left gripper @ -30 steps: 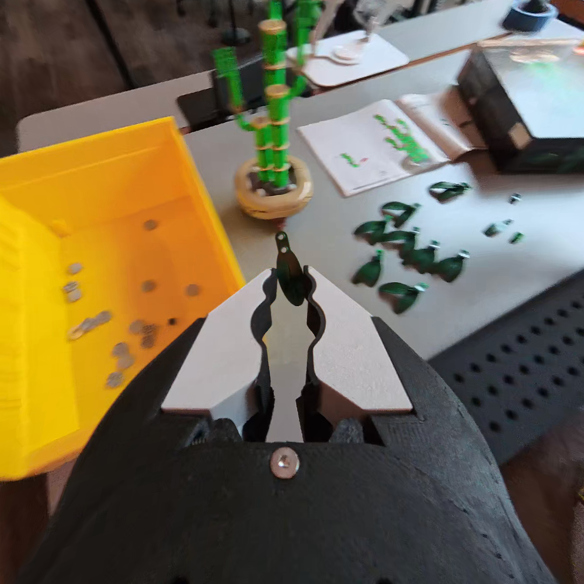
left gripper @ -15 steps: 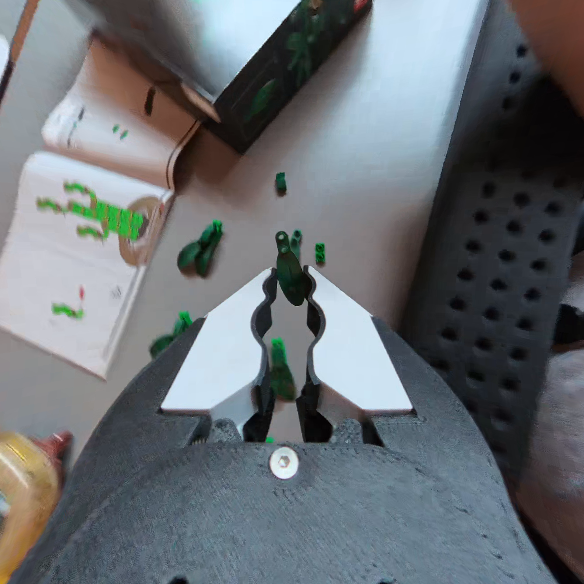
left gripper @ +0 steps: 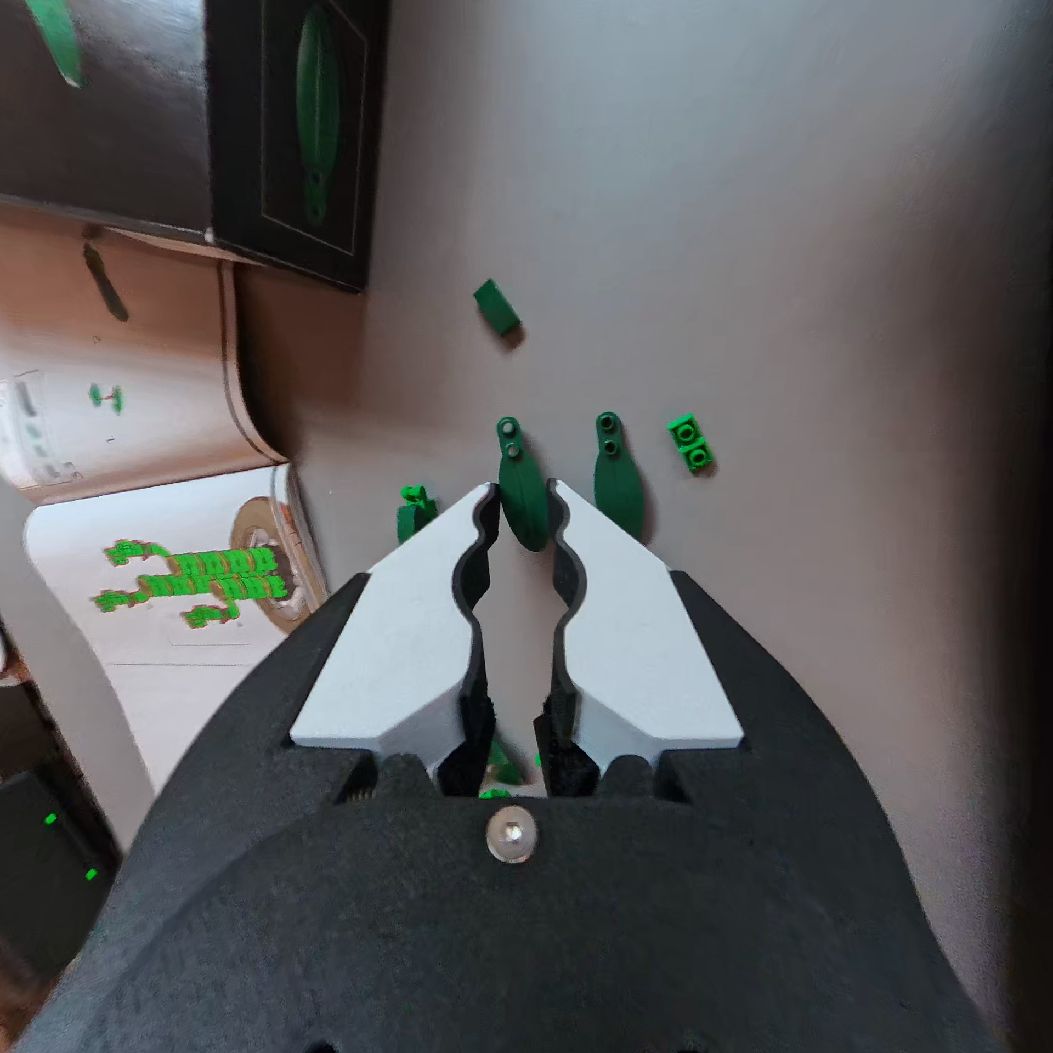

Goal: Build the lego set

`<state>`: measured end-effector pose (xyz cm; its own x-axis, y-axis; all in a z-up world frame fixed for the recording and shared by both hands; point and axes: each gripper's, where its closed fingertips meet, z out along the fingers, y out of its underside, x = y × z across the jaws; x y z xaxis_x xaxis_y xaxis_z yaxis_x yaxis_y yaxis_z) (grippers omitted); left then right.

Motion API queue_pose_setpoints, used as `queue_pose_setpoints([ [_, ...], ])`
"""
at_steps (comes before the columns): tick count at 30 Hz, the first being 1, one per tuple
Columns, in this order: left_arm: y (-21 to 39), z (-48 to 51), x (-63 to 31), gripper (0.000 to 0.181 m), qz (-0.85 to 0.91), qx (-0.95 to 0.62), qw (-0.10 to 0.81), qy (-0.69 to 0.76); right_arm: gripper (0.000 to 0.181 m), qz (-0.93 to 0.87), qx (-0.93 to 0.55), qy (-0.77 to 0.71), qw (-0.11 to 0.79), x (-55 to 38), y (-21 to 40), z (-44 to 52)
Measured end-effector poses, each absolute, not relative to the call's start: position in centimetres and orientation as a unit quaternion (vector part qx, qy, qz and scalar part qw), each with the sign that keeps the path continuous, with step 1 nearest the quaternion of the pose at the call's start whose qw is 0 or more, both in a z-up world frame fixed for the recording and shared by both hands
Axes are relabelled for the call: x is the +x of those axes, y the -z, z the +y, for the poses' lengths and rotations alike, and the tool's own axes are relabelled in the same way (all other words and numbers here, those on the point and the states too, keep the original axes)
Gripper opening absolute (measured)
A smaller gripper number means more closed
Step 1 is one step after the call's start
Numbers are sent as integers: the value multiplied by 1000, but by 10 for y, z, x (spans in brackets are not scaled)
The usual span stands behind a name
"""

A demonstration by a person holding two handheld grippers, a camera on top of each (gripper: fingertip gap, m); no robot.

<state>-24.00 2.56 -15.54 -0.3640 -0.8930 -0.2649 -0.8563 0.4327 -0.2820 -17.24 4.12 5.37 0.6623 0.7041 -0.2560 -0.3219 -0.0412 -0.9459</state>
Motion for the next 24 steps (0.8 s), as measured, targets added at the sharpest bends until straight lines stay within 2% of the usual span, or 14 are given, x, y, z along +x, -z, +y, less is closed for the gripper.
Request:
queue_pose_setpoints([
  [8,156,23,-243,15,821,-537,164,102,8,-155,-616,-385,670,-168,-51,42],
  [15,79,28,-277,25,717,-600,244,255,8,-143,-614,-360,688,-153,-55,43],
  [21,-23,57,-400,16,599,-658,417,184,8,-143,-612,-331,704,-147,-61,41],
  [24,-34,78,-509,27,533,-740,409,28,8,-143,-625,-319,698,-144,-56,46],
])
